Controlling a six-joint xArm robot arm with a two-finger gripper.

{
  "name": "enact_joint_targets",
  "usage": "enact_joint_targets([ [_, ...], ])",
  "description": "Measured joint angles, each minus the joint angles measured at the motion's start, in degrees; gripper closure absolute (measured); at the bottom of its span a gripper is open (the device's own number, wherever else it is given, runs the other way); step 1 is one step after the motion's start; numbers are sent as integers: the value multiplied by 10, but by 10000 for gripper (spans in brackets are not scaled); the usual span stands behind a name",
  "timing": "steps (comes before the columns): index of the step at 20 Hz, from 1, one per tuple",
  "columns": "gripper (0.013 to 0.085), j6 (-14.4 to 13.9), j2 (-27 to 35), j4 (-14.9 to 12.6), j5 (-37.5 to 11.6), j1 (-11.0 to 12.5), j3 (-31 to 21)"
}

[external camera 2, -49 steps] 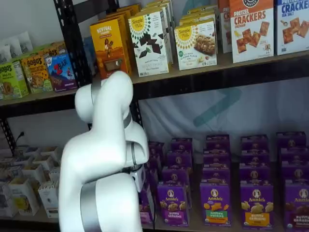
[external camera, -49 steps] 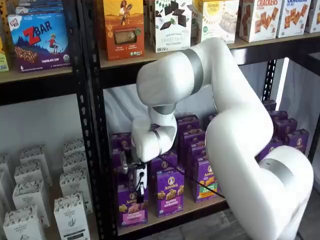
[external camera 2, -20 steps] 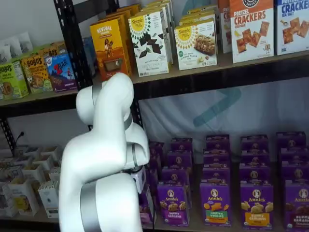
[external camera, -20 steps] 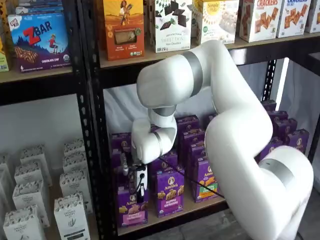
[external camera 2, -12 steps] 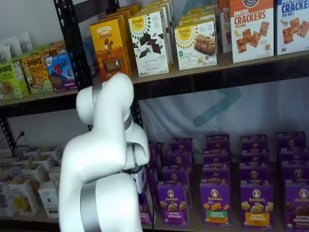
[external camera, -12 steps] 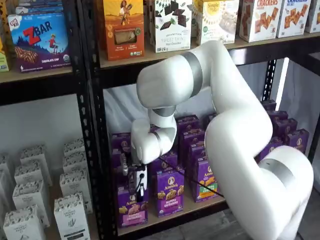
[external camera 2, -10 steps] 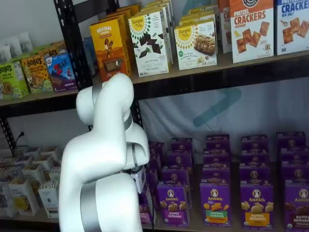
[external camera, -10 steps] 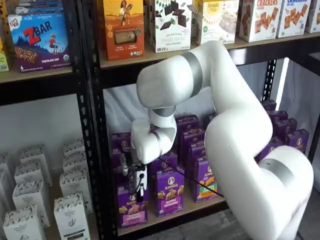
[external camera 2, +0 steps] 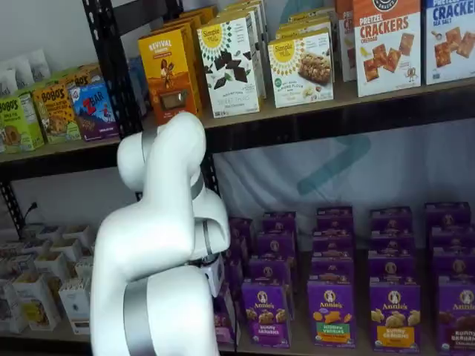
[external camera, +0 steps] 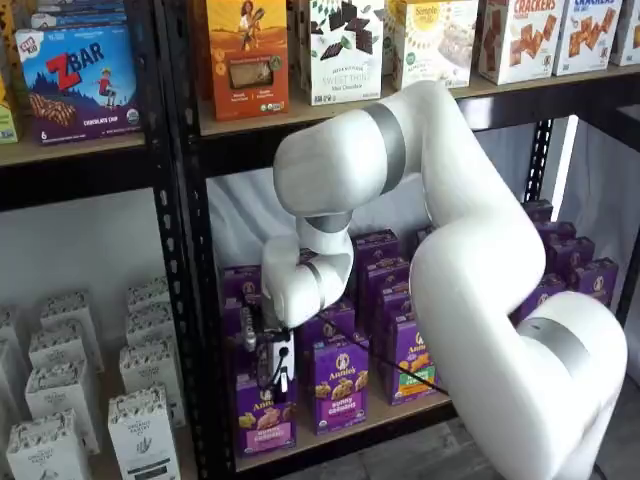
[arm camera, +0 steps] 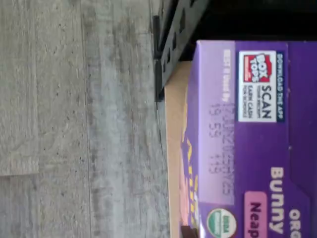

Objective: Pick up the purple box with a pink patch in the middle, on the bottom shelf, the first box from the left

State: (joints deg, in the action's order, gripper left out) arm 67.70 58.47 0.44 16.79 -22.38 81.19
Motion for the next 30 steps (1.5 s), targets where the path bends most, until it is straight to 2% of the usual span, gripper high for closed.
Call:
enact_joint_targets([
  [2,690,-3,-2,-3,5,0,-1],
  [5,690,9,-7,12,6,-2,-8],
  [11,690,-4,-39,4,17,-8,-45],
  [16,690,31,-88,47,33,-14,-101],
  [21,690,54,-147,75,37,-17,-167],
  [25,690,27,-204,43,45,-13,-225],
  [30,690,29,-280,40,52,-8,-298],
])
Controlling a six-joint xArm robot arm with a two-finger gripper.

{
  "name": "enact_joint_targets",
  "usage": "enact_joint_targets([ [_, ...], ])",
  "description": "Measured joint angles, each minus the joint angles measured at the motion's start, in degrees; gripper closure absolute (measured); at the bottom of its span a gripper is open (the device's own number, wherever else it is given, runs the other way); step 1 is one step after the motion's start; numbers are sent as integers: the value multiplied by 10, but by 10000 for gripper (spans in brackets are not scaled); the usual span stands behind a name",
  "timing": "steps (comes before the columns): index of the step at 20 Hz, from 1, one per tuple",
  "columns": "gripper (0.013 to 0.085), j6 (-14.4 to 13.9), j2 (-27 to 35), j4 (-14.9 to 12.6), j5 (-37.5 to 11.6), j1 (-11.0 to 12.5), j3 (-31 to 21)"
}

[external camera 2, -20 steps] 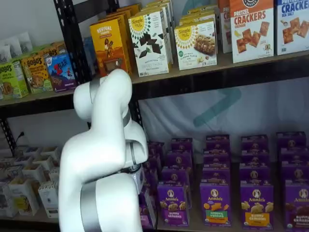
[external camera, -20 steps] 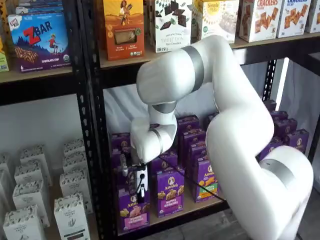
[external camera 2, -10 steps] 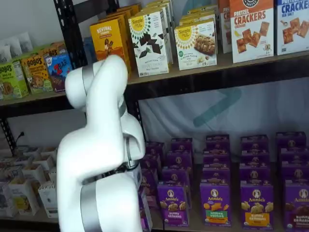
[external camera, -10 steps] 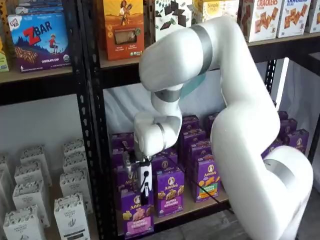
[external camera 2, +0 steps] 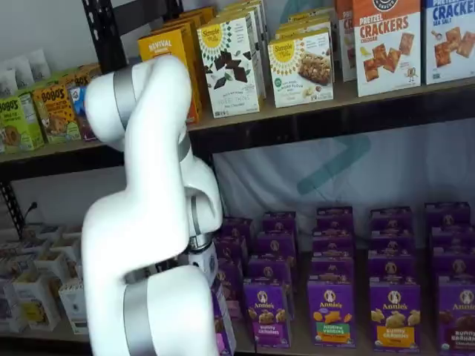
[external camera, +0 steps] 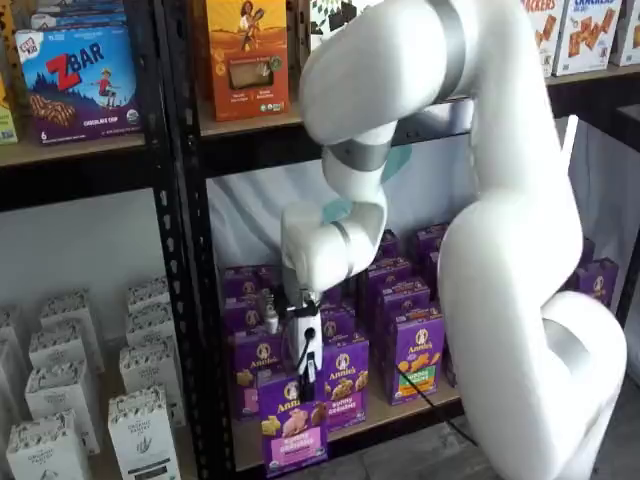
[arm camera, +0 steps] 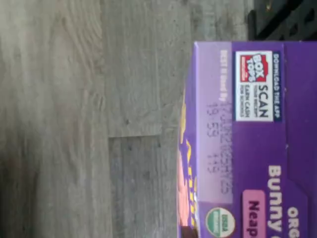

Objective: Pick up the purple box with a pink patch in the middle, on the bottom shelf, the first box from the left

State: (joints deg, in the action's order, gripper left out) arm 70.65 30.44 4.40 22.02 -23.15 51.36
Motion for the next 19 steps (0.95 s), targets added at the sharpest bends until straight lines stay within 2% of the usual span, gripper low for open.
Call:
enact_joint_targets([
  [6,690,28,-97,26,12,5,-75],
  [11,690,27,-169,22,38,10,-114],
  [15,690,32,-218,25,68,14,-131],
  [19,690,24,-249,15,87,16,-140],
])
